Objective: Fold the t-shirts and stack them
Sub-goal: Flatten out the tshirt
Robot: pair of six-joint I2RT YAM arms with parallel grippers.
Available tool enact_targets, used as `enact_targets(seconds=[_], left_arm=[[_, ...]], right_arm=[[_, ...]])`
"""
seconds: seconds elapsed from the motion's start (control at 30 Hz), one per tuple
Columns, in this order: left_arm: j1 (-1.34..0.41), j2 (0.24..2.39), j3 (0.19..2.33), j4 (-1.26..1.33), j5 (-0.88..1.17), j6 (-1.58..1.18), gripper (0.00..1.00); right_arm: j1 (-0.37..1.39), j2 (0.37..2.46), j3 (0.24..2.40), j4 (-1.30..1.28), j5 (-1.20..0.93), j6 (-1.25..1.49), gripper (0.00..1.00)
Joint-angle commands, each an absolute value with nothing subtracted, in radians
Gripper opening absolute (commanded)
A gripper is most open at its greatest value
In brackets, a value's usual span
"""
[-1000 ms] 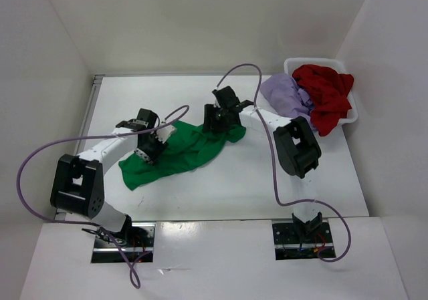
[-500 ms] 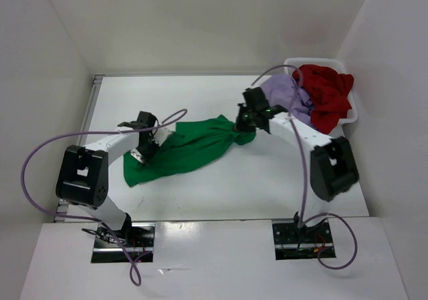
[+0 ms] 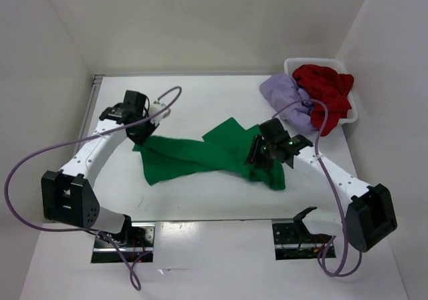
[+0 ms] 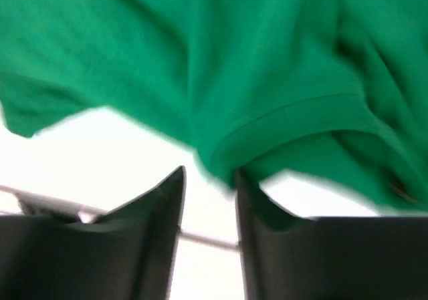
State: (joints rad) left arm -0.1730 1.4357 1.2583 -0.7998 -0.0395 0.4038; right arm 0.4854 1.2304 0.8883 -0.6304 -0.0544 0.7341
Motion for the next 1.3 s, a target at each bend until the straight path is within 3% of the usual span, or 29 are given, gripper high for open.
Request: enact_targets(seconds=[0.0, 0.07, 0.17, 0.23, 0.33, 0.47, 0.6, 0.67, 0.8, 1.07, 1.27], left_arm=[[-0.204, 1.422, 1.117, -0.899, -0.012, 0.437, 0.00], [-0.213, 1.390, 1.074, -0.899, -0.012, 0.446, 0.00], [-0.213, 1.368, 1.025, -0.911, -0.032, 0.446, 0.00], [-0.222, 1.348, 1.009, -0.922, -0.032, 0.446, 0.00], [-0.222, 1.339, 0.983, -0.922, -0.032, 0.446, 0.00], [-0.222, 1.339, 0.974, -0.913, -0.058, 0.425, 0.00], [-0.222, 1.339, 0.974, -0.904, -0.078, 0.425, 0.00], [-0.222, 1.339, 0.965, -0.894, -0.078, 0.416, 0.00], [-0.222, 1.371, 0.965, -0.884, -0.089, 0.405, 0.00], [-0.222, 1.390, 0.974, -0.884, -0.109, 0.396, 0.00], [-0.212, 1.390, 0.985, -0.893, -0.100, 0.396, 0.00]], right_arm=[[0.540, 1.168, 0.844, -0.716, -0.138, 0.827, 0.50], [0.628, 1.152, 0.844, -0.761, -0.152, 0.854, 0.60], [0.644, 1.127, 0.949, -0.882, -0.095, 0.844, 0.60], [0.632, 1.118, 1.054, -0.920, 0.062, 0.801, 0.59], [0.508, 1.204, 1.085, -0.838, 0.080, 0.682, 0.58], [0.433, 1.429, 1.123, -0.645, 0.138, 0.591, 0.58], [0.433, 1.702, 1.328, -0.530, 0.147, 0.470, 0.63], [0.433, 1.797, 1.461, -0.529, 0.172, 0.416, 0.74], [0.423, 2.081, 1.702, -0.575, 0.213, 0.352, 0.75], [0.423, 2.416, 2.116, -0.753, 0.180, 0.275, 0.79], [0.434, 2.364, 1.993, -0.755, 0.190, 0.261, 0.75]])
